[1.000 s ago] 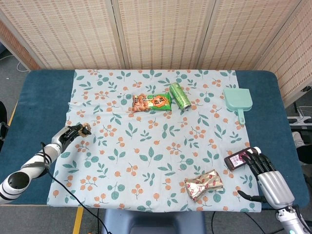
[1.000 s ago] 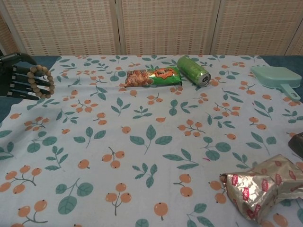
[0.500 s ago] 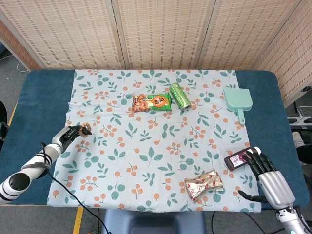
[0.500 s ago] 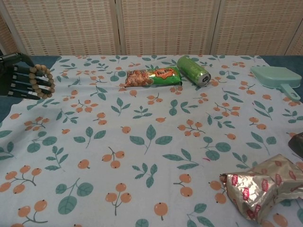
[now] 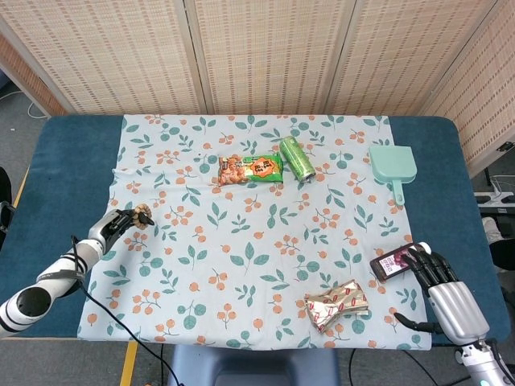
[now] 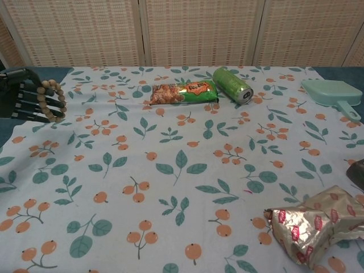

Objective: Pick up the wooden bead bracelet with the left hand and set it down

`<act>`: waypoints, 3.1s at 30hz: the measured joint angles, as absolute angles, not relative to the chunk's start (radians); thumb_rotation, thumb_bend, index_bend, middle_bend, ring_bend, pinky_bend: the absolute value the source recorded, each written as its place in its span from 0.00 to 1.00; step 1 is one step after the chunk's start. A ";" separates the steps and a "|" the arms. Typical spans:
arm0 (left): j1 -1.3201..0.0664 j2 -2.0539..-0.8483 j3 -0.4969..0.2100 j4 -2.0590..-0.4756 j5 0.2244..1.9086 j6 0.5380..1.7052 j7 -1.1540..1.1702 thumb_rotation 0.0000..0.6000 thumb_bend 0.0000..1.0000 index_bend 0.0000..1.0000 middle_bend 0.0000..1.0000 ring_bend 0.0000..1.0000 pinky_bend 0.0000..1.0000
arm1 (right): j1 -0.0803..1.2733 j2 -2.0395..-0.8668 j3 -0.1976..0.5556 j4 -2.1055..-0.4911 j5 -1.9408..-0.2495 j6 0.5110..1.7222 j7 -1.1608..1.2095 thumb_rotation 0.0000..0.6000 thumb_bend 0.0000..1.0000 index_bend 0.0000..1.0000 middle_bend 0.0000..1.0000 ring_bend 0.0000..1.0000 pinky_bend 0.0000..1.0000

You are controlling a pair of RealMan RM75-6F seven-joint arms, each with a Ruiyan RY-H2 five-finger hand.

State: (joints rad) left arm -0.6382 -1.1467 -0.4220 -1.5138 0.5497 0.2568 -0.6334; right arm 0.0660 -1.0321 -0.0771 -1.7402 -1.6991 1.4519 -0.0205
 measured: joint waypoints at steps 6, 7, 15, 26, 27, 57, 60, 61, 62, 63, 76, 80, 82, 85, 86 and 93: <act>-0.641 -1.147 -0.417 -1.513 0.562 0.258 -0.636 0.86 0.89 0.58 0.43 0.22 0.00 | 0.064 -1.032 -0.076 -1.740 -1.698 1.456 -0.019 0.69 0.12 0.00 0.00 0.00 0.00; -0.641 -1.147 -0.416 -1.514 0.563 0.258 -0.637 0.91 0.89 0.58 0.43 0.22 0.00 | 0.064 -1.031 -0.075 -1.739 -1.698 1.457 -0.019 0.69 0.12 0.00 0.00 0.00 0.00; -0.636 -1.149 -0.414 -1.526 0.577 0.286 -0.645 0.90 0.71 0.55 0.42 0.21 0.00 | 0.064 -1.027 -0.078 -1.743 -1.698 1.452 -0.018 0.69 0.12 0.00 0.00 0.00 0.00; -0.601 -1.162 -0.440 -1.533 0.611 0.291 -0.683 0.22 0.55 0.54 0.42 0.21 0.00 | 0.063 -1.026 -0.079 -1.748 -1.698 1.449 -0.025 0.69 0.12 0.00 0.00 0.00 0.00; -0.601 -1.163 -0.441 -1.532 0.614 0.290 -0.684 0.19 0.55 0.55 0.42 0.21 0.00 | 0.063 -1.025 -0.079 -1.748 -1.699 1.450 -0.024 0.69 0.12 0.00 0.00 0.00 0.00; -0.662 -1.147 -0.377 -1.534 0.586 0.304 -0.668 0.63 0.60 0.56 0.43 0.21 0.00 | 0.060 -1.023 -0.075 -1.749 -1.698 1.457 -0.022 0.69 0.13 0.00 0.00 0.00 0.00; -0.662 -1.146 -0.375 -1.536 0.590 0.301 -0.666 0.64 0.65 0.56 0.43 0.21 0.00 | 0.059 -1.023 -0.075 -1.749 -1.698 1.459 -0.021 0.69 0.14 0.00 0.00 0.00 0.00; -0.662 -1.145 -0.375 -1.537 0.592 0.301 -0.666 0.65 0.68 0.56 0.43 0.21 0.00 | 0.059 -1.023 -0.074 -1.749 -1.699 1.460 -0.021 0.69 0.14 0.00 0.00 0.00 0.00; -0.662 -1.144 -0.375 -1.538 0.593 0.300 -0.666 0.65 0.70 0.56 0.43 0.21 0.00 | 0.059 -1.023 -0.074 -1.749 -1.699 1.461 -0.020 0.69 0.14 0.00 0.00 0.00 0.00; -0.663 -1.144 -0.375 -1.539 0.594 0.298 -0.666 0.66 0.73 0.56 0.43 0.21 0.00 | 0.058 -1.023 -0.074 -1.749 -1.700 1.462 -0.020 0.69 0.14 0.00 0.00 0.00 0.00; -0.683 -1.136 -0.354 -1.543 0.601 0.290 -0.649 0.98 1.00 0.56 0.43 0.21 0.00 | 0.054 -1.020 -0.073 -1.751 -1.702 1.470 -0.018 0.69 0.17 0.00 0.00 0.00 0.00; -0.677 -1.136 -0.360 -1.550 0.605 0.304 -0.653 1.00 0.90 0.52 0.42 0.21 0.00 | 0.053 -1.018 -0.074 -1.752 -1.703 1.471 -0.017 0.69 0.17 0.00 0.00 0.00 0.00; -0.668 -1.137 -0.364 -1.555 0.609 0.314 -0.656 0.90 0.78 0.50 0.41 0.21 0.00 | 0.053 -1.018 -0.074 -1.752 -1.703 1.470 -0.018 0.69 0.17 0.00 0.00 0.00 0.00; -0.650 -1.139 -0.376 -1.560 0.615 0.324 -0.670 0.75 0.64 0.48 0.41 0.21 0.00 | 0.053 -1.018 -0.075 -1.753 -1.705 1.469 -0.019 0.69 0.17 0.00 0.00 0.00 0.00; -0.643 -1.140 -0.379 -1.561 0.621 0.324 -0.673 0.71 0.59 0.48 0.41 0.21 0.00 | 0.054 -1.018 -0.076 -1.753 -1.705 1.468 -0.019 0.69 0.17 0.00 0.00 0.00 0.00; -0.610 -1.147 -0.397 -1.563 0.667 0.331 -0.681 0.56 0.46 0.42 0.39 0.19 0.00 | 0.054 -1.018 -0.076 -1.755 -1.707 1.465 -0.025 0.69 0.17 0.00 0.00 0.00 0.00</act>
